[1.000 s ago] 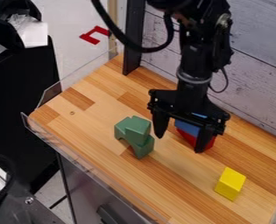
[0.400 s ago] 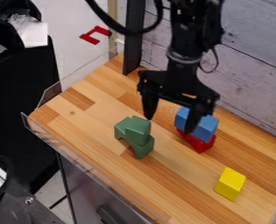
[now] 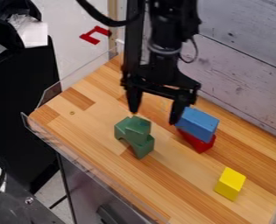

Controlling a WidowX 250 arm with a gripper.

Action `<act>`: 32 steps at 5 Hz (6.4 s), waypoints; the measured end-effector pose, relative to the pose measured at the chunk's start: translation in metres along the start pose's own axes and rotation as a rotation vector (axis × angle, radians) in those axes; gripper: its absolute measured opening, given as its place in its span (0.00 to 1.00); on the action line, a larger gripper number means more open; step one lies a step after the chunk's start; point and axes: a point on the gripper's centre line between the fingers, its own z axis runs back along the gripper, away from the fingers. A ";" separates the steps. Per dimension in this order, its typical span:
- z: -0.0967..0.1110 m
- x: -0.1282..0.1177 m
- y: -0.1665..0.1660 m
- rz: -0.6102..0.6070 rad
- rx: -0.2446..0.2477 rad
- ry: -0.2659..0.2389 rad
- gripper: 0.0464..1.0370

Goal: Put the green block on top of the yellow block

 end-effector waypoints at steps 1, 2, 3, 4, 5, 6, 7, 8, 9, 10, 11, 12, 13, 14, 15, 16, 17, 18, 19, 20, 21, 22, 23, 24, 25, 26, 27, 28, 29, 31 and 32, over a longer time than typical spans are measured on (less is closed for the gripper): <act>-0.003 -0.002 0.008 0.012 -0.002 0.019 0.96; -0.007 -0.003 0.011 -0.003 -0.011 0.026 0.96; -0.011 -0.006 0.013 -0.011 -0.018 0.031 0.96; -0.025 -0.008 0.016 -0.016 -0.027 0.067 0.96; -0.035 -0.008 0.020 -0.015 -0.032 0.090 0.96; -0.045 -0.009 0.021 -0.012 -0.034 0.114 0.93; -0.051 -0.006 0.020 -0.012 -0.038 0.110 0.79; -0.051 -0.002 0.018 -0.005 -0.051 0.087 0.55; -0.052 -0.003 0.017 -0.003 -0.051 0.094 0.55; -0.035 -0.002 0.011 -0.012 -0.056 0.056 0.55; -0.013 -0.011 -0.012 -0.071 -0.029 0.027 0.55; 0.006 -0.017 -0.046 -0.147 -0.026 -0.007 0.55; 0.014 -0.027 -0.077 -0.213 -0.061 -0.014 0.55; 0.009 -0.036 -0.100 -0.262 -0.082 0.010 0.55; 0.001 -0.044 -0.109 -0.277 -0.087 0.031 0.55; 0.000 -0.049 -0.117 -0.292 -0.094 0.029 0.55; -0.009 -0.051 -0.121 -0.300 -0.083 0.045 0.55; -0.015 -0.052 -0.131 -0.314 -0.072 0.049 0.55; -0.029 -0.054 -0.142 -0.325 -0.058 0.073 0.55; -0.036 -0.053 -0.151 -0.335 -0.051 0.080 0.55; -0.039 -0.053 -0.151 -0.330 -0.043 0.088 0.55; -0.039 -0.053 -0.150 -0.326 -0.042 0.089 0.55; -0.042 -0.052 -0.143 -0.311 -0.033 0.095 0.55; -0.042 -0.052 -0.141 -0.305 -0.042 0.095 0.55; -0.045 -0.050 -0.134 -0.296 -0.047 0.098 0.55; -0.045 -0.048 -0.133 -0.290 -0.055 0.103 0.55; -0.045 -0.045 -0.132 -0.282 -0.072 0.103 0.55; -0.045 -0.043 -0.133 -0.281 -0.084 0.100 0.55; -0.045 -0.042 -0.131 -0.284 -0.086 0.104 0.62; -0.045 -0.043 -0.129 -0.275 -0.073 0.116 0.96; -0.045 -0.043 -0.128 -0.263 -0.072 0.118 0.96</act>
